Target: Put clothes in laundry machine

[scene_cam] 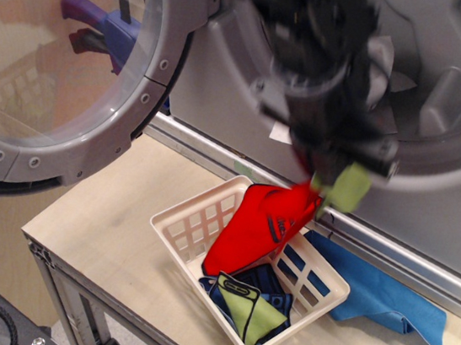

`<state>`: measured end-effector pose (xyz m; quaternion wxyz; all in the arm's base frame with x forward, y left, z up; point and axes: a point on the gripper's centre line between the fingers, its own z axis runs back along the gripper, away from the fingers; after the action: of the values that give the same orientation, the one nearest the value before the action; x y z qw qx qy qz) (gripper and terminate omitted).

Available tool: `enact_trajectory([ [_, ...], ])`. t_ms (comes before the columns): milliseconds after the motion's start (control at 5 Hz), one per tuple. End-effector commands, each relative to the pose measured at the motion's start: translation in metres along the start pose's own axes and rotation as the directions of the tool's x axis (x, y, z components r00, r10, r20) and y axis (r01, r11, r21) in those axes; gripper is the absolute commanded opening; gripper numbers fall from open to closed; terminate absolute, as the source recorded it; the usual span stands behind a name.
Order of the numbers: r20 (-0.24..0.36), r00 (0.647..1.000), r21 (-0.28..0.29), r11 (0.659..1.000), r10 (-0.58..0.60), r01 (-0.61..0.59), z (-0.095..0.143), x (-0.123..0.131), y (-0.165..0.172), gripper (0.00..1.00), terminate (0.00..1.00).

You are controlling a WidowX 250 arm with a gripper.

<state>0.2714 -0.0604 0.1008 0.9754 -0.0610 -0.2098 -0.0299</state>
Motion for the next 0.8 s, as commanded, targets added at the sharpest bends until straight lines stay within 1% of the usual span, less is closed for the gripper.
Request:
enact_trajectory([
  [0, 0.203, 0.979, -0.055, 0.998, 0.035, -0.025, 0.044, 0.071, -0.002, 0.0, 0.0],
  [200, 0.258, 0.966, -0.039, 0.999, 0.035, -0.025, 0.045, 0.091, -0.001, 0.0, 0.0],
  [400, 0.309, 0.951, -0.007, 1.0, 0.027, -0.026, 0.036, 0.105, 0.004, 0.0, 0.0],
  [600, 0.357, 0.934, 0.023, 1.0, -0.003, -0.005, 0.026, 0.112, 0.006, 0.0, 0.0],
])
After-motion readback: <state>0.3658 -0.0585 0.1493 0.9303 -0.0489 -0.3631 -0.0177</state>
